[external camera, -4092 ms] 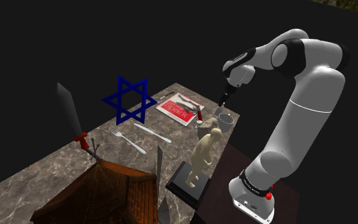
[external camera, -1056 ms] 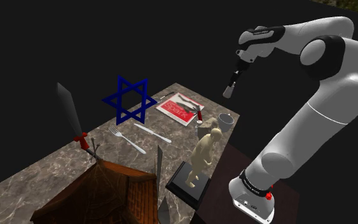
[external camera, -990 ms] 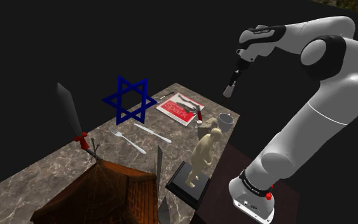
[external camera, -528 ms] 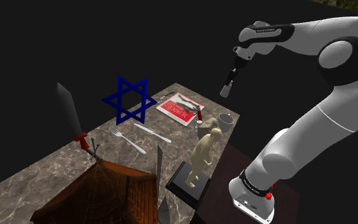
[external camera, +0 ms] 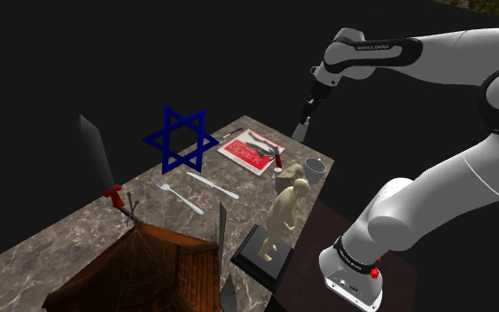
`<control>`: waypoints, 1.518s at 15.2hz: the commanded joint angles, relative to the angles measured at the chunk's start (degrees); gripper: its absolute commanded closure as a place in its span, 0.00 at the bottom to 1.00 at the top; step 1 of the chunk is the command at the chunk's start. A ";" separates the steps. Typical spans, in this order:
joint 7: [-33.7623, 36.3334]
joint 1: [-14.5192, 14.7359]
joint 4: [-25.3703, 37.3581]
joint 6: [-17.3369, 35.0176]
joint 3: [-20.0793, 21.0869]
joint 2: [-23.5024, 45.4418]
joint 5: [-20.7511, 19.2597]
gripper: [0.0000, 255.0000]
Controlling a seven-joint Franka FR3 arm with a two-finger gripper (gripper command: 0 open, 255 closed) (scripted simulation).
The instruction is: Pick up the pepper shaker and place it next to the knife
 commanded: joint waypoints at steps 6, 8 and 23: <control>10.67 2.81 -5.50 1.02 7.66 -5.01 0.42 1.00; 13.58 3.82 -6.46 1.36 9.85 -5.72 1.00 1.00; 34.29 12.67 -5.25 4.46 25.22 -2.59 6.71 1.00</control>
